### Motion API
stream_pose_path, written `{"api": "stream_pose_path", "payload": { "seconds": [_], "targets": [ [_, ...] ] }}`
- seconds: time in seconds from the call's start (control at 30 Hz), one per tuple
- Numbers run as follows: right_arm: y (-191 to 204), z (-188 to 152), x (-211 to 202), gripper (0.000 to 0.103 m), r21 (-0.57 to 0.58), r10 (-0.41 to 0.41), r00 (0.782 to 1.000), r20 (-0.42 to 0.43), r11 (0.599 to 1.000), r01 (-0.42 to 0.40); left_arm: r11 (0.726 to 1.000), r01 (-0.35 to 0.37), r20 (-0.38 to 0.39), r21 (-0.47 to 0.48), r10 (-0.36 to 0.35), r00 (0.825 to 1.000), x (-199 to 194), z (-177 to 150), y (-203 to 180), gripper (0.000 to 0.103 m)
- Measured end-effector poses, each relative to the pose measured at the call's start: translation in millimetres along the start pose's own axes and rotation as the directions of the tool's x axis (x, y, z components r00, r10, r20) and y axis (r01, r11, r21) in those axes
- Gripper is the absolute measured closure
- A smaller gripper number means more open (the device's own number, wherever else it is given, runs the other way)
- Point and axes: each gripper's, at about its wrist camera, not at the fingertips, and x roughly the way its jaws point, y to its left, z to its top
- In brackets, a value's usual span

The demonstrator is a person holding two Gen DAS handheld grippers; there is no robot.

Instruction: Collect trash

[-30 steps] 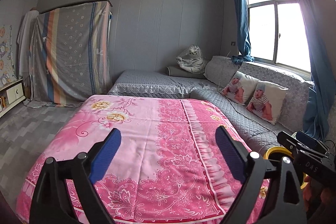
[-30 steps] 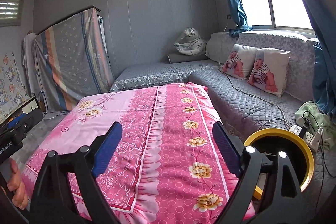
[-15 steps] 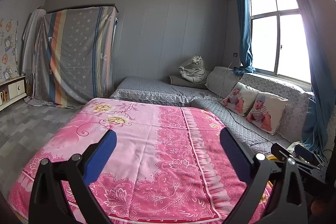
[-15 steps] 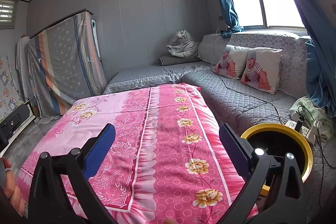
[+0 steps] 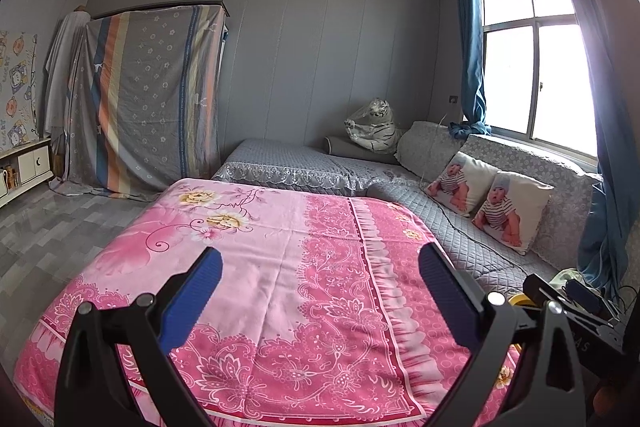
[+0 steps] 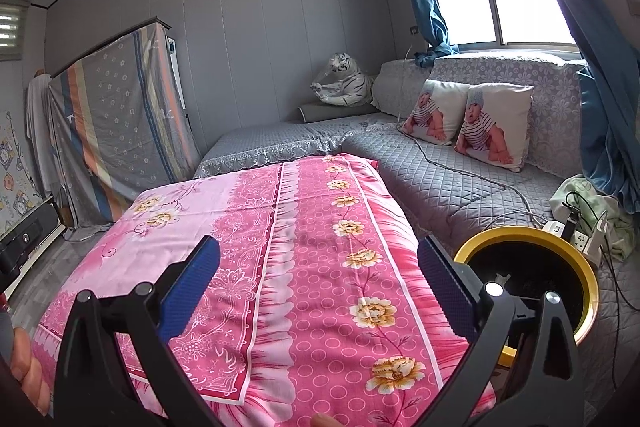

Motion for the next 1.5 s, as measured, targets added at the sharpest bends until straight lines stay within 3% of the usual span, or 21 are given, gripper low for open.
{"api": "stream_pose_path", "payload": {
  "seconds": [1.5],
  "targets": [
    [-1,-9,20,0.008,0.013,0.004,0.998,-0.056,1.000,-0.003,1.000,0.018,-0.010,0.010,-0.017,1.000,13,-5,2,0.008]
  ]
}}
